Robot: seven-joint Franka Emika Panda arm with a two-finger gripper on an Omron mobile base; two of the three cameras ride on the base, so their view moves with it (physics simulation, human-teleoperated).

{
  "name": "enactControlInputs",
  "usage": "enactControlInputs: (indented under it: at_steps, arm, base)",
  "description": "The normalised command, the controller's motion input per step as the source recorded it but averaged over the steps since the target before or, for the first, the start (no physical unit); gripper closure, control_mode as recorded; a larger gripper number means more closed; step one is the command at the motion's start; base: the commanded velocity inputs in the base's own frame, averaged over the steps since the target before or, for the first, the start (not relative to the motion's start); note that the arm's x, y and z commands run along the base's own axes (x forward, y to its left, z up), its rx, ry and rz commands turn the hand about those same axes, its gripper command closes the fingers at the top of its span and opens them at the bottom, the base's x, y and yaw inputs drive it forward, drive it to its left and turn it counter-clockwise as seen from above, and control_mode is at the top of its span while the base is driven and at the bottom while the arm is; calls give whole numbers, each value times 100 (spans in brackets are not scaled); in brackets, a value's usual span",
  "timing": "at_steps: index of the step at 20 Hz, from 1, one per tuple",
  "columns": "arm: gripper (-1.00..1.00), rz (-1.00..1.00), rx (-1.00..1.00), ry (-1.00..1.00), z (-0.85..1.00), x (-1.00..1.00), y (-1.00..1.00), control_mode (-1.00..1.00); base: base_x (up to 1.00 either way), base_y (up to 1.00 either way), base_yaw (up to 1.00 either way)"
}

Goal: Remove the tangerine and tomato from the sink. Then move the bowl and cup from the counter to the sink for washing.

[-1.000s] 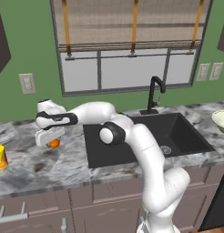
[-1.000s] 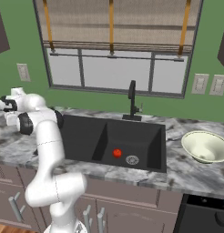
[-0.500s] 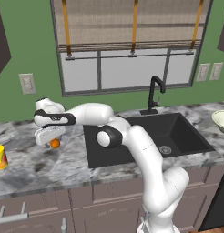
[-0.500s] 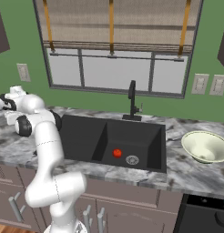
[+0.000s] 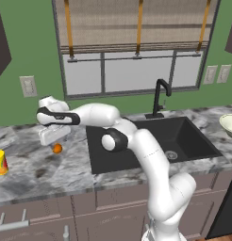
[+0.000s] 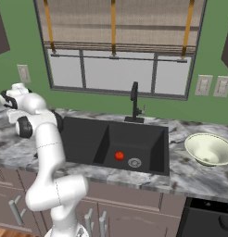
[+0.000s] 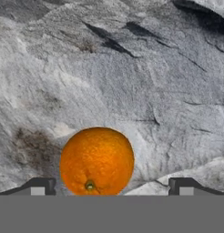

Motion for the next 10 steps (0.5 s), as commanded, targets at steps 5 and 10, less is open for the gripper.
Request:
enactControlInputs:
  at_steps: [5,10]
  arm:
    - [-100,-1,6,-1,28,-12,-30,-100]
    - [-100,-4,10,-2,21,-24,-41,-100]
  base:
    - [0,0,0]
    - [0,0,0]
